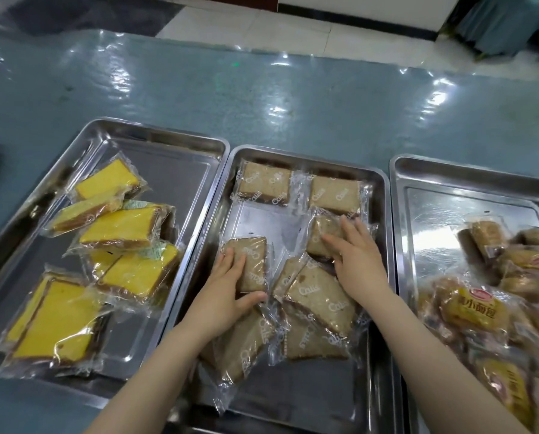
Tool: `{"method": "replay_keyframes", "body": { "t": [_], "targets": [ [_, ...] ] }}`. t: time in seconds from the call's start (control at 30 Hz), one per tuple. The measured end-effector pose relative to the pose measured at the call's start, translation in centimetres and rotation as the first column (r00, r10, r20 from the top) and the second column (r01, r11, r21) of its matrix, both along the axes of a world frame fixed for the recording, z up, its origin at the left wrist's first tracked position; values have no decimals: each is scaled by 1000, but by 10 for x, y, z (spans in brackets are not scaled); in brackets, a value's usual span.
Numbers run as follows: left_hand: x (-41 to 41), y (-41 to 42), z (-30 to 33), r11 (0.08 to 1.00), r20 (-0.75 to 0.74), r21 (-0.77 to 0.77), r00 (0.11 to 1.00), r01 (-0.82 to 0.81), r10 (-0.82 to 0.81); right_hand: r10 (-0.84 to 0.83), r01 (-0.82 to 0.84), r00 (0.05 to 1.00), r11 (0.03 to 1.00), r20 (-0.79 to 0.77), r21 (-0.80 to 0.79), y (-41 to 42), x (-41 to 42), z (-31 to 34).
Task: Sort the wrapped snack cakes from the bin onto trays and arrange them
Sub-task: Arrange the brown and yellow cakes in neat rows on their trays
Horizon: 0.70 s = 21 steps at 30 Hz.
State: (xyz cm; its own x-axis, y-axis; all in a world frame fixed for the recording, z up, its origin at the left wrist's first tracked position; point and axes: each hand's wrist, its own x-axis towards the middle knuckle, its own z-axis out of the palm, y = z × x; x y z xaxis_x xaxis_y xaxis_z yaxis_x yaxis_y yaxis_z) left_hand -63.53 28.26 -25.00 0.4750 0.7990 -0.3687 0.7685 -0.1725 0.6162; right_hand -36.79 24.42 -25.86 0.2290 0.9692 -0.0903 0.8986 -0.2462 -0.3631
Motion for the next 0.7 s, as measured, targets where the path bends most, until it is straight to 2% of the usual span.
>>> {"method": "replay_keyframes", "body": {
  "t": [0.17,0.3,0.47,0.57,0.7],
  "targets": [
    [22,10,15,993,-38,-33,993,-111,109,-35,30,991,999,-129,-45,-9,-3,2],
    [54,27,26,976,-72,-56,976,-209,205,-28,20,985,999,-169,-47,-13,-2,6],
    [70,27,35,950,73,-95,950,-298,305,30,-38,983,998,-182,-42,-20,-1,10],
    [61,19,36,974,53,25,974,-224,222,68,-81,985,994,-156,-76,-16,-3,8],
    [66,26,31,968,-10,252,1000,-6,9,99,-114,989,985,-115,-132,-9,-5,2]
  ]
}}
